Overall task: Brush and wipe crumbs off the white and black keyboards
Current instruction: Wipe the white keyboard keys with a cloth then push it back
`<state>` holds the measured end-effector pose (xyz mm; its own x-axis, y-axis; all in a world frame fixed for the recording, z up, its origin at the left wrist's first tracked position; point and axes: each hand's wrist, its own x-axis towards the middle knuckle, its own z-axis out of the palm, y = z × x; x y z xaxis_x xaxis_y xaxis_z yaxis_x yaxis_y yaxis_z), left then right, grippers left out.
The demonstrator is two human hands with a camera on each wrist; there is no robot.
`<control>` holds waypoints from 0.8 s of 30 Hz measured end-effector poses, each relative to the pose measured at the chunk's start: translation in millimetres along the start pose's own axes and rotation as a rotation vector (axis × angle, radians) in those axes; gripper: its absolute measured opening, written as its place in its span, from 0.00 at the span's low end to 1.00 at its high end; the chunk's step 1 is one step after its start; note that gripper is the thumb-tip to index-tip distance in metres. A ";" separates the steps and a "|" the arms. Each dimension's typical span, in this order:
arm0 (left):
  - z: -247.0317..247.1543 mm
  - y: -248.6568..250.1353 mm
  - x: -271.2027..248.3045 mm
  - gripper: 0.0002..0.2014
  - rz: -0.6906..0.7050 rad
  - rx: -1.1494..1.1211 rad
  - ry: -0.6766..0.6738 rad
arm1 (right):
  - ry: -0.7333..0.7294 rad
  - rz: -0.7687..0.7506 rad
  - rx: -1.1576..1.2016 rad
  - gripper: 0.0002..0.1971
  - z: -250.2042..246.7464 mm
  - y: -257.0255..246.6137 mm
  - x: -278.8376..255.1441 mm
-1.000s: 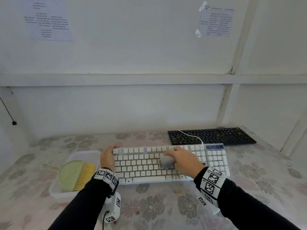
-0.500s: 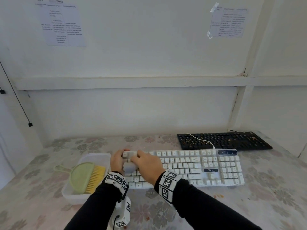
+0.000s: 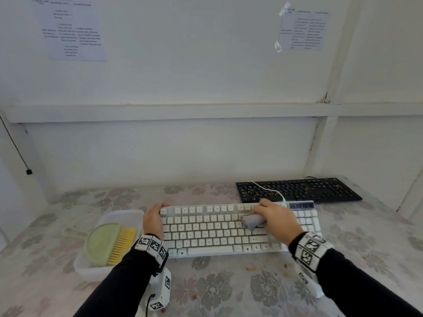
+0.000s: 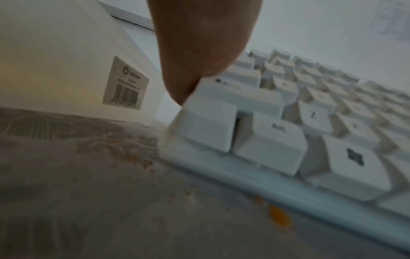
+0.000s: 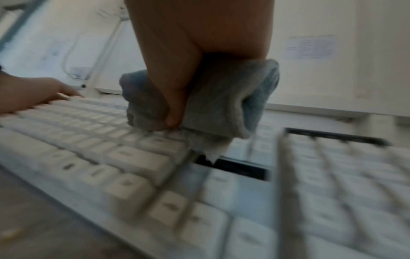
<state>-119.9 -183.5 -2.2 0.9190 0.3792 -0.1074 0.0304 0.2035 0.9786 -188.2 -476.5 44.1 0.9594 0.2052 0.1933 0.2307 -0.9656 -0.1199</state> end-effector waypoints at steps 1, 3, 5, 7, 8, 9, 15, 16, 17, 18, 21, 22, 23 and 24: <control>0.0 -0.8 0.9 0.12 0.004 0.002 0.004 | -0.001 0.026 -0.018 0.10 -2.0 13.5 -3.5; -0.7 -1.7 1.1 0.13 0.018 0.010 0.004 | -0.004 0.089 -0.041 0.09 -5.2 37.3 -10.5; -0.7 -2.0 1.0 0.12 0.026 0.013 0.002 | 0.019 0.149 -0.050 0.08 -8.8 56.7 -17.4; -1.0 -2.0 0.9 0.12 0.030 0.013 0.002 | 0.037 0.211 -0.048 0.09 -11.2 73.7 -23.8; -1.0 -2.5 0.9 0.12 0.033 0.012 0.002 | 0.041 0.245 -0.057 0.10 -12.1 82.1 -26.8; -0.8 -3.0 1.3 0.12 0.035 0.010 0.000 | 0.043 0.285 -0.069 0.10 -13.5 89.8 -29.6; -0.9 -5.4 3.3 0.12 -0.005 -0.017 -0.002 | 0.132 0.434 -0.010 0.11 -34.0 98.9 -35.8; -0.9 -5.5 4.3 0.13 -0.003 -0.018 -0.001 | 0.169 0.397 0.032 0.10 -37.8 91.5 -31.0; -1.0 -6.5 6.1 0.13 0.002 -0.017 0.002 | 0.173 0.355 0.064 0.10 -41.2 79.8 -24.1; -0.8 -7.2 7.4 0.13 0.005 -0.020 0.005 | 0.155 0.304 0.076 0.11 -42.8 65.2 -15.9; -0.6 -8.2 9.3 0.14 -0.009 -0.046 0.009 | 0.095 0.130 0.070 0.12 -37.5 3.1 9.8; -0.6 -8.4 9.4 0.14 -0.018 -0.052 0.005 | 0.081 0.064 0.082 0.12 -32.9 -20.8 16.7; -0.2 -6.5 7.7 0.14 -0.023 -0.060 -0.002 | 0.063 -0.003 0.106 0.11 -27.8 -45.9 23.0; 0.1 -6.9 8.2 0.14 -0.022 -0.065 -0.009 | 0.037 -0.070 0.133 0.11 -21.1 -70.7 29.1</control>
<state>-112.5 -181.9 -9.8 0.9220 0.3658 -0.1268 0.0254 0.2697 0.9626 -180.0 -405.7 78.7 0.9344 0.2625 0.2407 0.3182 -0.9190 -0.2328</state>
